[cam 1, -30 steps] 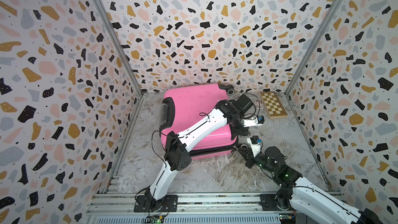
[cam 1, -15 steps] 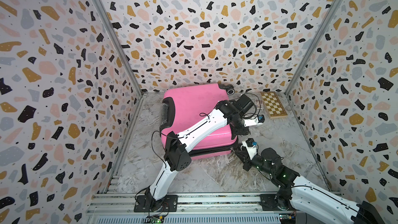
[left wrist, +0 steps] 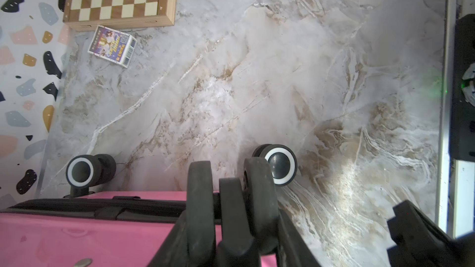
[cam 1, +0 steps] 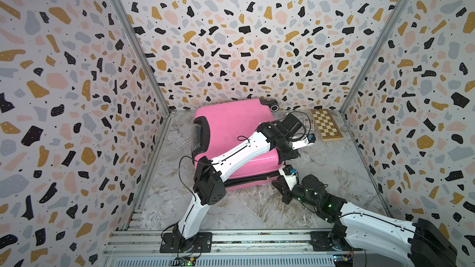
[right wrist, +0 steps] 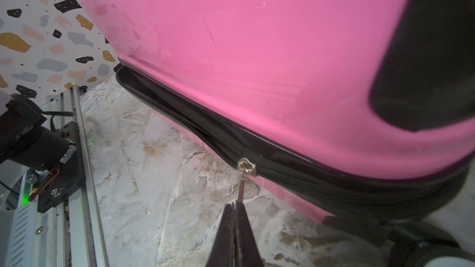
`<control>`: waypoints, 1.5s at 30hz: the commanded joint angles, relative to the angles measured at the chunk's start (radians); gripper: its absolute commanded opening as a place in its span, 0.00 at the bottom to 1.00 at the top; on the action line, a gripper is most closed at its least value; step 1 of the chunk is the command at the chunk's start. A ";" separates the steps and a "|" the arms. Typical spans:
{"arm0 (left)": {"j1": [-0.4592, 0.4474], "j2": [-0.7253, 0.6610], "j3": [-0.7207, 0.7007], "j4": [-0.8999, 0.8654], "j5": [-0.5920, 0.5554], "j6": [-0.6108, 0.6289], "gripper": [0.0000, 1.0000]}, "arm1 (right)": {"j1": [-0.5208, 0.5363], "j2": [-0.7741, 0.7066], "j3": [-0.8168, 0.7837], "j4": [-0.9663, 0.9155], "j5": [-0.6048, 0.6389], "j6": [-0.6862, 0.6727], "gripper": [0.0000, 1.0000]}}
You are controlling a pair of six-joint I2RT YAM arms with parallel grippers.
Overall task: Close the suitcase zippers
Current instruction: Zip the zipper on the suitcase.
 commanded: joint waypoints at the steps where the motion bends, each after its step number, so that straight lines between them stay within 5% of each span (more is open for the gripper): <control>1: 0.035 -0.038 -0.010 0.214 -0.083 -0.037 0.00 | 0.021 0.000 0.034 -0.031 0.041 0.027 0.00; 3: 0.036 -0.041 -0.005 0.198 -0.082 -0.043 0.06 | 0.009 -0.005 0.030 -0.041 0.064 0.038 0.00; 7: 0.035 -0.081 -0.011 0.180 -0.116 -0.048 0.75 | -0.027 -0.020 0.027 -0.075 0.097 0.066 0.00; 11: 0.035 -0.154 -0.038 0.170 -0.152 -0.057 0.96 | -0.064 -0.035 0.024 -0.096 0.091 0.068 0.00; 18: 0.072 -0.284 -0.061 0.129 -0.308 -0.217 0.99 | -0.094 -0.045 0.021 -0.098 0.077 0.068 0.00; 25: 0.300 -0.508 -0.242 0.150 -0.338 -0.458 0.95 | -0.097 -0.034 0.024 -0.095 0.049 0.055 0.00; 31: 0.653 -0.612 -0.378 0.065 -0.247 -0.664 0.87 | -0.099 -0.021 0.027 -0.087 0.023 0.050 0.00; 36: 0.847 -0.662 -0.524 0.061 -0.195 -0.764 0.87 | -0.099 -0.010 0.027 -0.086 0.025 0.043 0.00; 45: 0.939 -0.585 -0.660 0.080 -0.123 -0.878 0.77 | -0.099 0.003 0.038 -0.087 0.025 0.036 0.00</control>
